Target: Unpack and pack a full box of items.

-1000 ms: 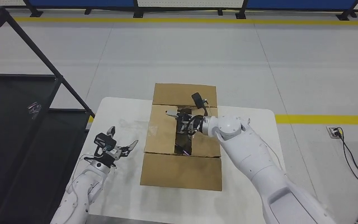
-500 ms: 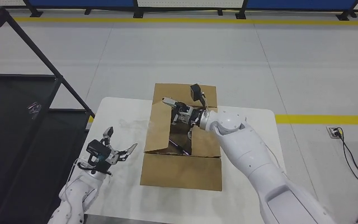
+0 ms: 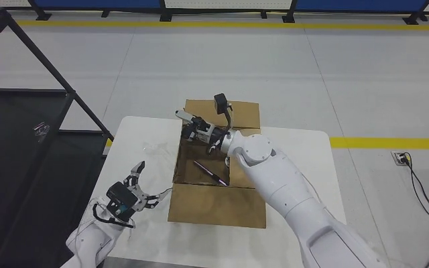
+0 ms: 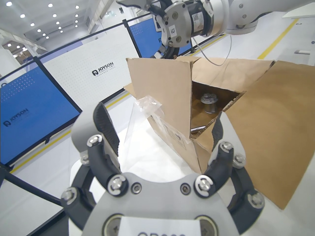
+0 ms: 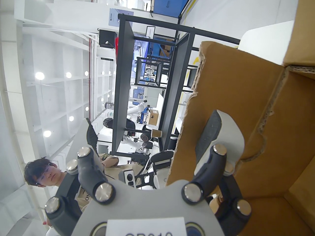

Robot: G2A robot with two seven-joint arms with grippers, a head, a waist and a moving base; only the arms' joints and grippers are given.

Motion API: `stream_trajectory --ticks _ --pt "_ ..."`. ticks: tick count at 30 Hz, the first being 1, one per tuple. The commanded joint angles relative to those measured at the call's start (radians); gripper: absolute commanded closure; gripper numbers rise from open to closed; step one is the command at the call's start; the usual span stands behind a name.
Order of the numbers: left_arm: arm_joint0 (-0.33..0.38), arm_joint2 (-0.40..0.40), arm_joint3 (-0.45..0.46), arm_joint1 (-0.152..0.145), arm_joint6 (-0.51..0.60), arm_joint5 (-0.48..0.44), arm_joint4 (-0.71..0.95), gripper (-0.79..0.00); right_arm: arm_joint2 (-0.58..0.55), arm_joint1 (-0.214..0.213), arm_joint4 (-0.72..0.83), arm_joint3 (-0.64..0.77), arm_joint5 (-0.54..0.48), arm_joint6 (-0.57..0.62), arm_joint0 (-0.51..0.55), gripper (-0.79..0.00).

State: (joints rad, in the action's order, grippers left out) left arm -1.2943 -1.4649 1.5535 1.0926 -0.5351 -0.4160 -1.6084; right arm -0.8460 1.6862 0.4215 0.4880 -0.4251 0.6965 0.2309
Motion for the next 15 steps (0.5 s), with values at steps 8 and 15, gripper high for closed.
stream_trajectory --ticks 8,15 --pt "0.077 0.068 -0.022 0.026 0.128 0.104 0.138 -0.785 0.012 0.036 0.019 -0.031 -0.027 0.034 -0.012 -0.785" --pt "0.084 0.063 -0.039 0.032 0.136 0.120 0.195 -0.785 0.014 0.055 0.036 -0.075 -0.068 0.153 -0.028 -0.785"
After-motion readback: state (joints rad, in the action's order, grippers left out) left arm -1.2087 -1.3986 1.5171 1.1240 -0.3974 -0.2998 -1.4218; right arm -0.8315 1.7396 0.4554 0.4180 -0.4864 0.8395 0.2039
